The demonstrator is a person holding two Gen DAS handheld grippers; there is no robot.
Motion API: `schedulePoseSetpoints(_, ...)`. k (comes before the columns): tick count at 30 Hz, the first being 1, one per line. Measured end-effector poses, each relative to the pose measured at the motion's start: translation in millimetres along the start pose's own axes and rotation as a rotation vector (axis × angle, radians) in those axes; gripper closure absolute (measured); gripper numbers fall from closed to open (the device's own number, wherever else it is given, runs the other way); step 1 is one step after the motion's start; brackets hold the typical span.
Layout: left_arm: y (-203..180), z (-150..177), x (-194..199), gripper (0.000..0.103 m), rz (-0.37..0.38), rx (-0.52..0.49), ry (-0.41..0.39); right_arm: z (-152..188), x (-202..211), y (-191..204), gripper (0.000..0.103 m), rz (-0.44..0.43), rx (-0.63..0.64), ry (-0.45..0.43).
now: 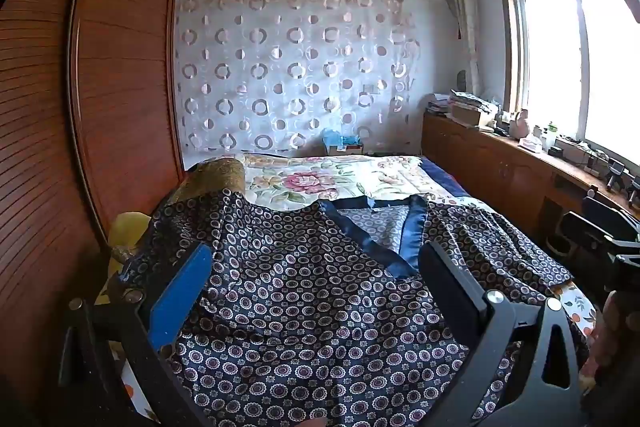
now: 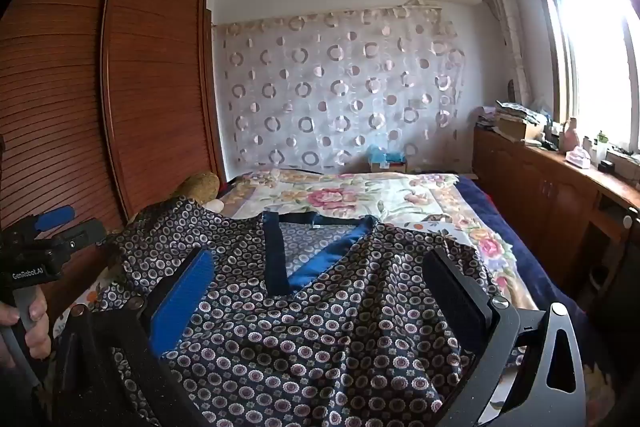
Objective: Fold small clothes
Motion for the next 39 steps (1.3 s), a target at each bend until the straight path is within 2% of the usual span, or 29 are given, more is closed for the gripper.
schedulePoseSetpoints(39,-3.1,5.2,0.2,0.000,-0.002,-0.014,-0.002,-0.5,-4.0,-4.0,0.000,-0.004,-0.015,0.017)
Point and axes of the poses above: each gripper's, at about its wrist camera, not at the fingertips, and x roughly against the way its jaws point, y to its left, z to its underside, the point moved 1 cm from there along -x, roughly the way its jaws point, and after that the axes turned 11 degrees about -z, right-handed, at the moved point
